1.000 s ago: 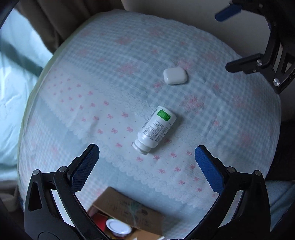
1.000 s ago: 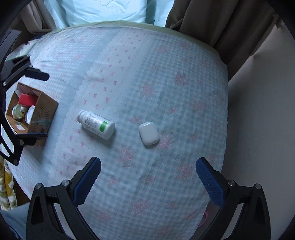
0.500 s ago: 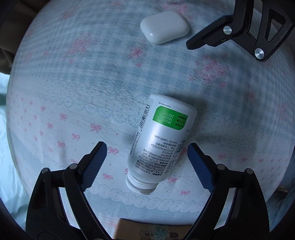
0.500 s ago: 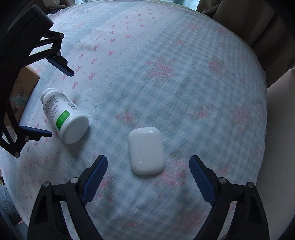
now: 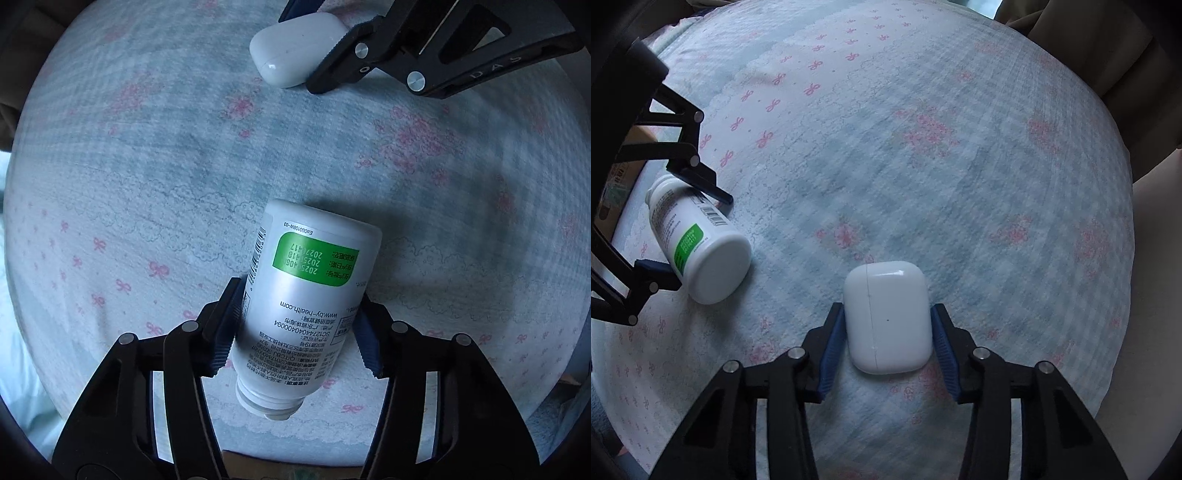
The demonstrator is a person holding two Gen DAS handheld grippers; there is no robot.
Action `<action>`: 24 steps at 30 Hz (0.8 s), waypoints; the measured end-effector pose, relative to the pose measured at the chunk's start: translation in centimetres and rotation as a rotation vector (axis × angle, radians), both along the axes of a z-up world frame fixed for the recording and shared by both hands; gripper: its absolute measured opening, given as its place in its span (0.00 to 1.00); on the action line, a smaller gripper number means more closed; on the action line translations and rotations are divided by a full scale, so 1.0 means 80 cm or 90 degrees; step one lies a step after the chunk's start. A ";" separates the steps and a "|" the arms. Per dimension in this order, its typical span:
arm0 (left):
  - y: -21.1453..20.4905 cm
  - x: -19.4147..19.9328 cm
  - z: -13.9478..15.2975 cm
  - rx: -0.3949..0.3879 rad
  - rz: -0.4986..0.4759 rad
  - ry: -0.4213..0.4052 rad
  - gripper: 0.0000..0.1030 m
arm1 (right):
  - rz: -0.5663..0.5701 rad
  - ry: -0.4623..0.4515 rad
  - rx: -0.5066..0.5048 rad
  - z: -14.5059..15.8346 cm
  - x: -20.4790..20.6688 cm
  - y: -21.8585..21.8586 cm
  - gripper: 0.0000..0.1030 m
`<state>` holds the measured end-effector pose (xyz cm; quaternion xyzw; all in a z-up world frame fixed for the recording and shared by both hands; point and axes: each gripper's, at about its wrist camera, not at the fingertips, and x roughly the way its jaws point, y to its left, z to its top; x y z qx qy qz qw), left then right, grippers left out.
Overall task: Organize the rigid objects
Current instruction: 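Lift and carry the pill bottle and earbud case over the cardboard box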
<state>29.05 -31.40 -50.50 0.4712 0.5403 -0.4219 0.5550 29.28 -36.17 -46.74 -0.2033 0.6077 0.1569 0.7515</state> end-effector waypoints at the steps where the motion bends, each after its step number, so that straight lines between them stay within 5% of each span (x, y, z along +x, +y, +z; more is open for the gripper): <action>1: -0.001 -0.004 -0.001 -0.001 0.000 -0.003 0.51 | -0.001 0.000 0.001 0.000 0.000 0.000 0.41; 12: 0.012 -0.004 0.008 -0.016 0.030 -0.004 0.50 | -0.015 -0.011 0.004 0.020 0.004 -0.008 0.41; 24: 0.036 0.017 0.069 -0.052 0.062 0.000 0.48 | -0.027 -0.014 0.004 0.047 0.010 -0.003 0.41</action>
